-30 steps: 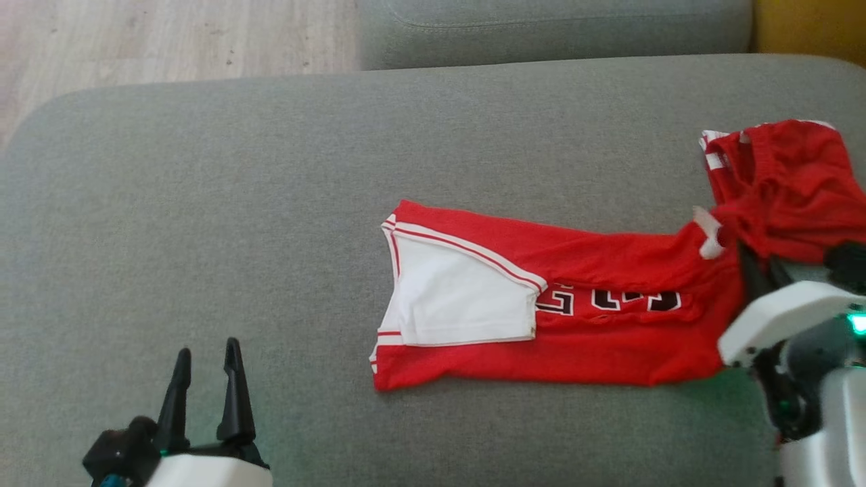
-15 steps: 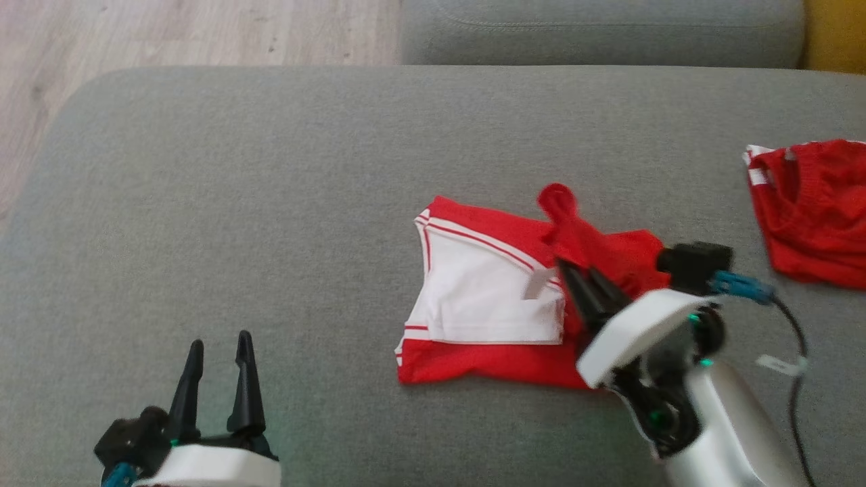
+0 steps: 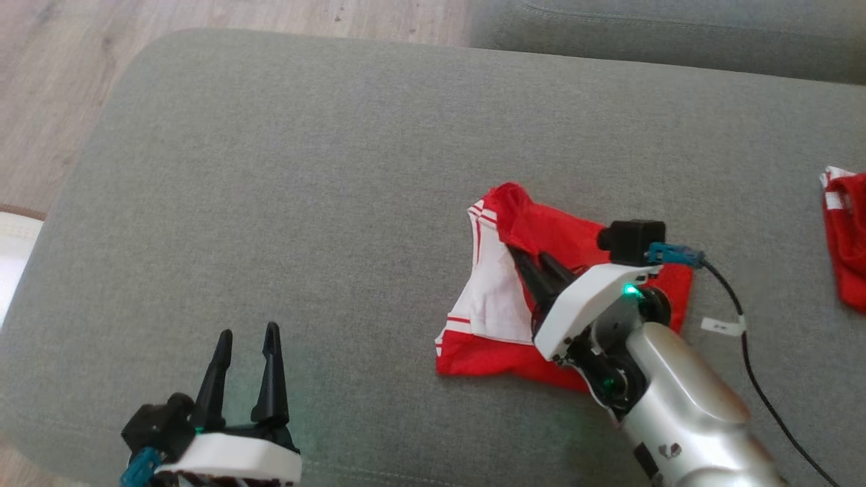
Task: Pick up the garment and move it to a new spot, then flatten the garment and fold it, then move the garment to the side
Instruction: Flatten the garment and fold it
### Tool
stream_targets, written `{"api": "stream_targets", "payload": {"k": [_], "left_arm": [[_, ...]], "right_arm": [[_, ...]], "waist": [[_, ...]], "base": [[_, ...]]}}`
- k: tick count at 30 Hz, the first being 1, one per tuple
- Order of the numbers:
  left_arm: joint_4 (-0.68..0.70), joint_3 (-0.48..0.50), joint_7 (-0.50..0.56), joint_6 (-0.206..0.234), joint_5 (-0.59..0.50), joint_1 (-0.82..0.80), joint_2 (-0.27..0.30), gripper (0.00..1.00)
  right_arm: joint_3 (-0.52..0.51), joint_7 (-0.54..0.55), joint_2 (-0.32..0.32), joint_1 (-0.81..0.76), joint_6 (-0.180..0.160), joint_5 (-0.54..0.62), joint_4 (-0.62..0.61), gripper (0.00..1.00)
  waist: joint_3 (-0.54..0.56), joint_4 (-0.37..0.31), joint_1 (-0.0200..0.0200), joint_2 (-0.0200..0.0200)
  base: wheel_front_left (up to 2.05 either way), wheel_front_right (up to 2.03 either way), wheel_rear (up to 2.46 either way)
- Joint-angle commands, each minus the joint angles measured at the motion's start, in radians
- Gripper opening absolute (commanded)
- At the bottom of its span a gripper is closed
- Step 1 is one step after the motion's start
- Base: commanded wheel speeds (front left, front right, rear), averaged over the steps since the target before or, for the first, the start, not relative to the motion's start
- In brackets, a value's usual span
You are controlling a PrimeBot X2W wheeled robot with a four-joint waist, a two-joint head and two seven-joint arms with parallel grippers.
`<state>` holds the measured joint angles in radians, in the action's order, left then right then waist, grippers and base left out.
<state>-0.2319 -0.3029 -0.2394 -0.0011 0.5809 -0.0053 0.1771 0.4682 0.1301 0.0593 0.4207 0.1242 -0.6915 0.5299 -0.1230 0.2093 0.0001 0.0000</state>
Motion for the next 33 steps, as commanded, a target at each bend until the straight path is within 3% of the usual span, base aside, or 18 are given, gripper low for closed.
{"api": "stream_targets", "payload": {"k": [1,2,13,18,27,28,29,30,32,33], "left_arm": [[0.015,0.025,-0.012,-0.003,-0.006,-0.043,0.000,1.00],[0.011,0.025,-0.013,-0.004,-0.006,-0.043,-0.001,1.00],[-0.007,0.018,-0.018,-0.012,-0.009,-0.028,-0.011,1.00],[-0.009,0.013,-0.019,-0.014,-0.011,-0.020,-0.016,1.00],[-0.005,0.013,-0.020,-0.014,-0.013,-0.024,-0.018,1.00],[-0.005,0.013,-0.020,-0.014,-0.013,-0.026,-0.017,1.00],[-0.004,0.013,-0.020,-0.015,-0.013,-0.028,-0.016,1.00],[-0.003,0.013,-0.020,-0.016,-0.014,-0.031,-0.015,1.00],[-0.003,0.012,-0.020,-0.016,-0.015,-0.036,-0.014,1.00],[-0.003,0.013,-0.020,-0.015,-0.015,-0.038,-0.013,1.00]], "right_arm": [[0.042,-0.020,-0.009,0.051,0.007,-0.026,0.002,0.80],[0.058,-0.029,-0.009,0.060,0.007,-0.033,0.024,1.00],[0.145,-0.174,-0.009,0.125,0.007,-0.055,0.088,1.00],[0.023,-0.272,-0.009,0.118,0.007,0.103,0.095,1.00],[-0.182,-0.274,-0.009,0.015,0.007,0.355,0.050,1.00],[-0.202,-0.266,-0.009,-0.003,0.007,0.387,0.043,0.66],[-0.220,-0.258,-0.009,-0.020,0.007,0.415,0.035,0.44],[-0.234,-0.251,-0.009,-0.036,0.007,0.440,0.025,0.34],[-0.252,-0.235,-0.009,-0.068,0.007,0.475,0.007,0.03],[-0.256,-0.228,-0.009,-0.083,0.007,0.483,-0.001,0.00]], "waist": [[0.000,0.009,-0.0001,0.0000],[0.002,0.010,-0.0001,0.0000],[0.037,-0.035,-0.0001,0.0000],[0.042,-0.075,-0.0001,0.0000],[0.030,-0.100,-0.0001,0.0000],[0.027,-0.101,-0.0001,0.0000],[0.024,-0.100,-0.0001,0.0000],[0.020,-0.098,-0.0001,0.0000],[0.014,-0.093,-0.0001,0.0000],[0.011,-0.090,-0.0001,0.0000]], "base": [[0.00,0.00,0.00],[0.00,0.00,0.00],[0.00,0.00,0.00],[0.00,0.00,0.00],[0.00,0.00,0.00],[0.00,0.00,0.00],[0.00,0.00,0.00],[0.00,0.00,0.00],[0.00,0.00,0.00],[0.00,0.00,0.00]]}}
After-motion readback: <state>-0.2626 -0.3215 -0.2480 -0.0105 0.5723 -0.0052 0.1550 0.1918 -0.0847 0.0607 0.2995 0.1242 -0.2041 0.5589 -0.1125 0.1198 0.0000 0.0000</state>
